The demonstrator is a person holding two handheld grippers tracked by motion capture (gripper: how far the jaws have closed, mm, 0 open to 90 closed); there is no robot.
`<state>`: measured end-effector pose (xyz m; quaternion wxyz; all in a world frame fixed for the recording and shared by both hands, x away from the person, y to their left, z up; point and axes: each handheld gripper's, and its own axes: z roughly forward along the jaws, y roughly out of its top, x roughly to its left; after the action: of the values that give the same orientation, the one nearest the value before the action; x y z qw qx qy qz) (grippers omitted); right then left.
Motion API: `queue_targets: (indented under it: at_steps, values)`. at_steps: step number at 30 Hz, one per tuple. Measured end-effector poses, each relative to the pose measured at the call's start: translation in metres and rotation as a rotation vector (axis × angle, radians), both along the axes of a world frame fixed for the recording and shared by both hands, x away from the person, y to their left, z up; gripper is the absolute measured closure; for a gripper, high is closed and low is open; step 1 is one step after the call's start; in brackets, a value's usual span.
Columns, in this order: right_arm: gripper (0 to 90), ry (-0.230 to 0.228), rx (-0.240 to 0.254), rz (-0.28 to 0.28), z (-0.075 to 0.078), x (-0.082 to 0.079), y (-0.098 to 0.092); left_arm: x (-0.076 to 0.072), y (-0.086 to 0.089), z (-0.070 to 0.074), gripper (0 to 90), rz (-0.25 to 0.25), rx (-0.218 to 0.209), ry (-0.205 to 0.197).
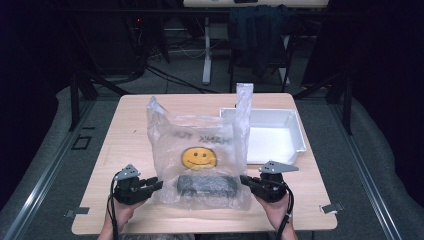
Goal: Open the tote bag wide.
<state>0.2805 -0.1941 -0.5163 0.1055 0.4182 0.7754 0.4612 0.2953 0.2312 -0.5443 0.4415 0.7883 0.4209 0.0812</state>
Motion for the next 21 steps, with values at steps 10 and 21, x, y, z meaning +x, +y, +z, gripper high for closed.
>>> queue_targets:
  at_steps: [10,21]
  values:
    - [90.0,0.004,-0.077,0.004,-0.016,-0.010,0.000,0.015,-0.016,0.018,58.2,-0.018,-0.042,-0.080]
    - [57.9,-0.063,-0.104,0.019,0.009,0.011,0.009,0.000,-0.013,-0.010,88.2,-0.089,-0.022,-0.048]
